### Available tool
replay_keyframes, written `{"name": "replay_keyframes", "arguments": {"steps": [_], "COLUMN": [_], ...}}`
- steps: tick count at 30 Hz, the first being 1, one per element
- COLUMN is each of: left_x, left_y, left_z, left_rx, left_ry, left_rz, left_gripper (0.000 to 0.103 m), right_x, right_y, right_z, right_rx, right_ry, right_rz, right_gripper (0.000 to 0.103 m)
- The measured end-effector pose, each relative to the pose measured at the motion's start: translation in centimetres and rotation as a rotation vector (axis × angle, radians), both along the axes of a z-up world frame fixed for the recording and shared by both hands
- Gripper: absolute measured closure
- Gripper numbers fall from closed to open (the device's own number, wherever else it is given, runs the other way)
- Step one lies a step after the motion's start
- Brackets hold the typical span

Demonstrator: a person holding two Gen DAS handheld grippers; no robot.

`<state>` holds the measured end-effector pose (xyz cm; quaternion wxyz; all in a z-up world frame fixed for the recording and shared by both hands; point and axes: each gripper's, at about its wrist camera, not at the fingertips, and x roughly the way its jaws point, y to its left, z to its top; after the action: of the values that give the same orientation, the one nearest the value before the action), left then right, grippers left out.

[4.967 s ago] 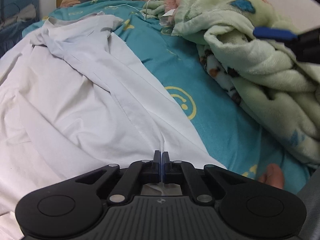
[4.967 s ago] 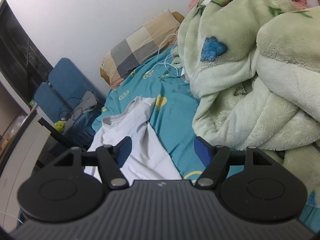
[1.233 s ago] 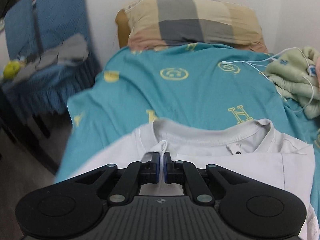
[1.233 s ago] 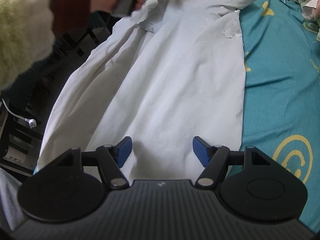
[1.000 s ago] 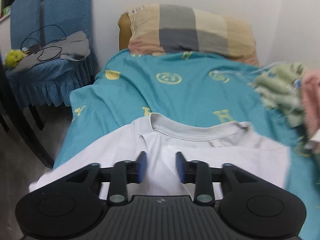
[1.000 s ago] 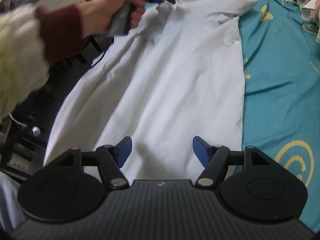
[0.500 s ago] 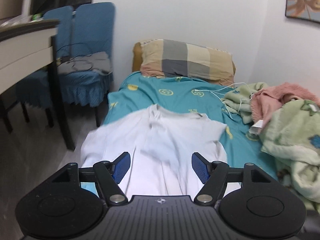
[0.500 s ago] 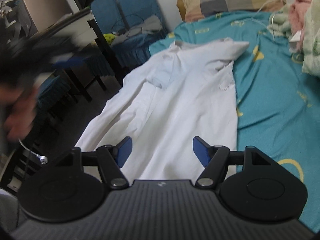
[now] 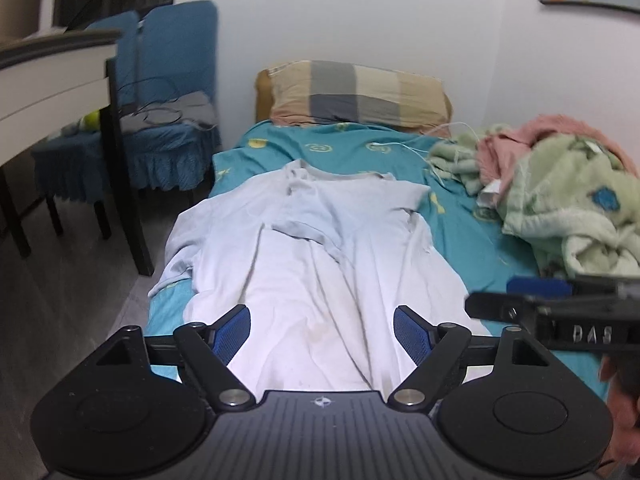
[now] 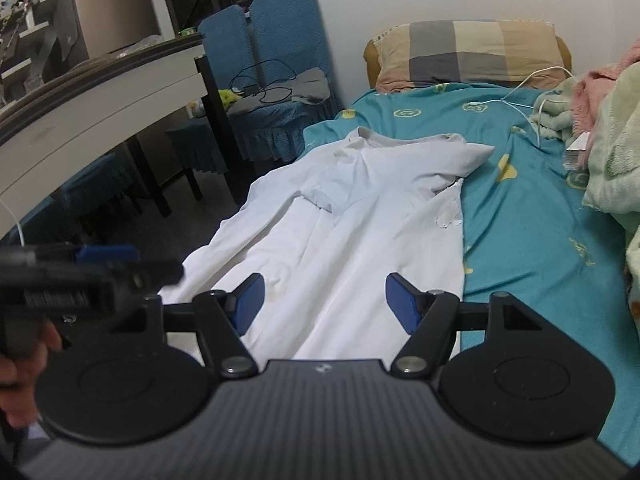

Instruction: Fold clothes

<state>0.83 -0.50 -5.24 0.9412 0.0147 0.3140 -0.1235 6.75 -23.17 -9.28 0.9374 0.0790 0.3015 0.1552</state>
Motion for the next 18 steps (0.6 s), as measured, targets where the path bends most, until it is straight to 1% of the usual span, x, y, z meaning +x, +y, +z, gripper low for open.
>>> {"name": "replay_keyframes", "arguments": {"steps": [1, 3, 5, 7, 10, 12, 15, 18], "left_x": [-0.2, -0.5, -0.8, -0.7, -0.5, -0.2, 0.6, 1.0], "left_y": [-0.1, -0.2, -0.2, 0.0, 0.8, 1.6, 3.1, 5.3], "left_z": [0.1, 0.4, 0.8, 1.1, 1.7, 2.0, 2.2, 2.7], "left_rx": [0.001, -0.001, -0.006, -0.017, -0.031, -0.033, -0.035, -0.057], "left_ry": [-0.012, -0.033, -0.054, -0.066, -0.082, -0.081, -0.051, -0.04], "left_rz": [-0.002, -0.006, -0.011, -0.006, 0.007, 0.014, 0.038, 0.071], "left_gripper": [0.02, 0.012, 0.008, 0.006, 0.0, 0.0, 0.0, 0.0], "right_x": [-0.1, -0.3, -0.4, -0.6, -1.0, -1.3, -1.7, -0.8], "right_y": [0.0, -0.1, -0.2, -0.1, 0.1, 0.4, 0.8, 1.7], "right_z": [0.1, 0.3, 0.4, 0.5, 0.6, 0.6, 0.5, 0.3], "right_rx": [0.0, -0.002, -0.012, -0.018, -0.028, -0.048, -0.049, -0.06], "right_ry": [0.0, -0.002, -0.008, -0.016, -0.029, -0.043, -0.037, -0.01], "right_rz": [-0.007, -0.022, -0.035, -0.041, -0.041, -0.041, -0.042, -0.029], "right_gripper": [0.034, 0.034, 0.034, 0.034, 0.034, 0.034, 0.034, 0.034]}}
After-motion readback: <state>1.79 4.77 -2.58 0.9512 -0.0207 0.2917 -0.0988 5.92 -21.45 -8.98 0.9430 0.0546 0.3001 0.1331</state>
